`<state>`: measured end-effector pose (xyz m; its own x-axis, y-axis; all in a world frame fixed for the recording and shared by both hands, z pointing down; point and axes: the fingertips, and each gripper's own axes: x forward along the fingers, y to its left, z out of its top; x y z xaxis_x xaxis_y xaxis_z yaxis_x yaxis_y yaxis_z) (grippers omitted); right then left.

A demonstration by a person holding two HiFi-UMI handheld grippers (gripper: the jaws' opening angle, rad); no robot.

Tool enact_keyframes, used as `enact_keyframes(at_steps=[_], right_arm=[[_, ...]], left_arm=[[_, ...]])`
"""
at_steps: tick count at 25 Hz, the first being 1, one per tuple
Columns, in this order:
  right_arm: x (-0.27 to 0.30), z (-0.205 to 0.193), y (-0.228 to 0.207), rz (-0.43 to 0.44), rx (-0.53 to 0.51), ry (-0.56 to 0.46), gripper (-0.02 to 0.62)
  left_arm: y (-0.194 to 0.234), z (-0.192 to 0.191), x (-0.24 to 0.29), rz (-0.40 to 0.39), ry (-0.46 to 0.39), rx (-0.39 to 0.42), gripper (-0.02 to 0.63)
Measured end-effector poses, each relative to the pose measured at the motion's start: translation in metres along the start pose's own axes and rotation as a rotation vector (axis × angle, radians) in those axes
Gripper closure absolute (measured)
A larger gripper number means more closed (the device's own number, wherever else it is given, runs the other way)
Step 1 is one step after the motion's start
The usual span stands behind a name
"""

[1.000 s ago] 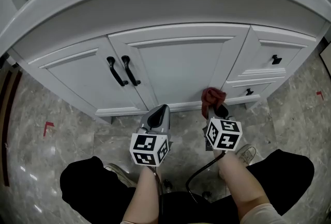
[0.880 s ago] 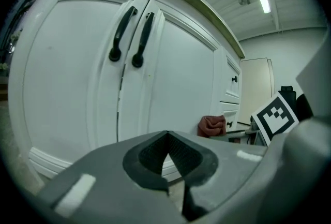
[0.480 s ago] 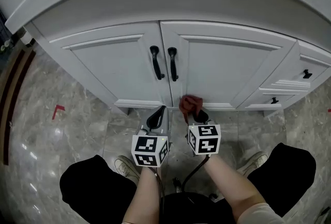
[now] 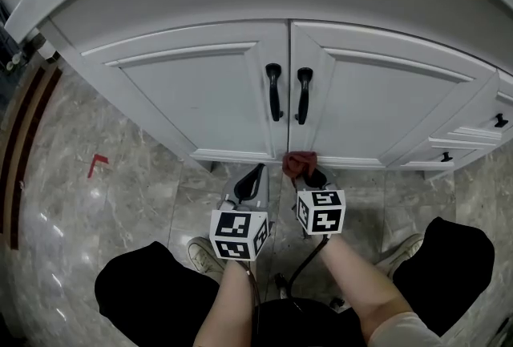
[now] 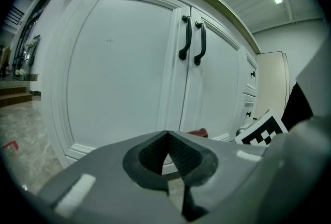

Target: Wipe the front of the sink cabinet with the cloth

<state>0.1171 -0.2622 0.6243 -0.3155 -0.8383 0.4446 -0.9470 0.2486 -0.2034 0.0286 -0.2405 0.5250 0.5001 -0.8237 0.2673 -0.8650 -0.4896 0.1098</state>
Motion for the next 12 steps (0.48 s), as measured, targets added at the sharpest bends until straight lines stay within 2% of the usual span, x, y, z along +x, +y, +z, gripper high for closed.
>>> enact_keyframes(at_steps=[12], right_arm=[[-0.033, -0.012, -0.079, -0.135, 0.077, 0.004, 0.512]], left_arm=[[-0.043, 0.002, 0.031, -0.081, -0.005, -0.006, 0.606]])
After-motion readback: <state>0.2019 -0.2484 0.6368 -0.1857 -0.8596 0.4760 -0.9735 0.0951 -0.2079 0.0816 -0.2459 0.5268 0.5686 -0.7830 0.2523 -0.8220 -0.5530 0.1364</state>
